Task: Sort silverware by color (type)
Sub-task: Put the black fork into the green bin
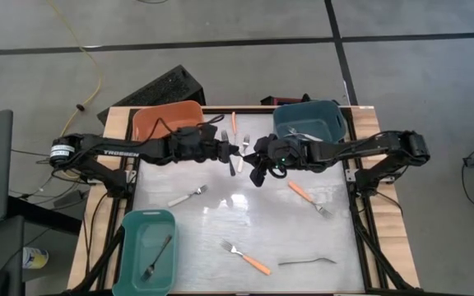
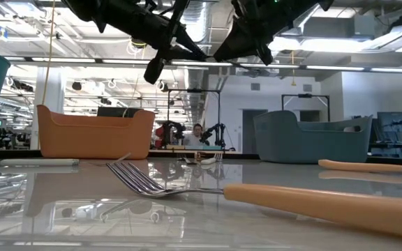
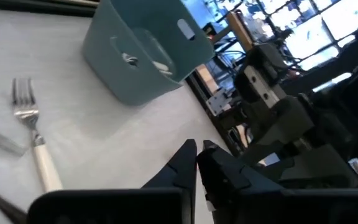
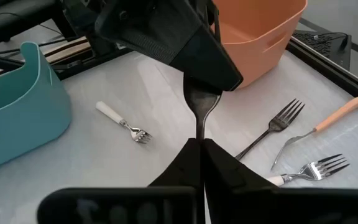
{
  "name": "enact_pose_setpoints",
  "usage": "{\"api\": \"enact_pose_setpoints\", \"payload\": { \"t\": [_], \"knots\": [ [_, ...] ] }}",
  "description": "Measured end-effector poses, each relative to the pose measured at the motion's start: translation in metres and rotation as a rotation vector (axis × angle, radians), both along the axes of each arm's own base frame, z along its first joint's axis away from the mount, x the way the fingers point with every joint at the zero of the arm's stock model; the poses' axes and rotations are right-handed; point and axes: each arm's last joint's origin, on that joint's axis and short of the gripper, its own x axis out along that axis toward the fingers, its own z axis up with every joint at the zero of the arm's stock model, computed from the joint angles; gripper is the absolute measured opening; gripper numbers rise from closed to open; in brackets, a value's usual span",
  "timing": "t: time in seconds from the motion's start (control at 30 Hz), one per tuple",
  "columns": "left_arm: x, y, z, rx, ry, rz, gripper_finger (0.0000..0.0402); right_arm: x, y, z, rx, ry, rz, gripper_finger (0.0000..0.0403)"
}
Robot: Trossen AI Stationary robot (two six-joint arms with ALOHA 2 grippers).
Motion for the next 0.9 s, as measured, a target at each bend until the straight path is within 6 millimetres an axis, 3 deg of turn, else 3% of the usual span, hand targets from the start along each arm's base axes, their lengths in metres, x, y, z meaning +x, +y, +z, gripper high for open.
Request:
{"api": "enact_pose_setpoints", "payload": {
  "t": [0.27, 0.43, 0.63, 0.9],
  "knots": [
    [-0.001, 0.005, -0.001, 0.025, 0.022, -0.059, 0.0, -0.001, 0.0, 0.003, 0.005, -0.013, 0.008, 0.0099],
    [-0.014, 0.013, -0.002, 0.034, 0.118, -0.151, 0.0, -0.011, 0.003, 0.019, 0.045, -0.061, 0.103, 0.0158],
    [-0.054, 0.007, 0.014, -0.012, 0.217, -0.404, 0.0, -0.031, 0.001, 0.039, -0.013, -0.086, 0.145, 0.0207],
    [-0.123, -0.037, 0.044, -0.111, 0.26, -0.671, 0.0, -0.033, -0.019, 0.041, -0.068, -0.078, 0.096, 0.0214]
  ]
}}
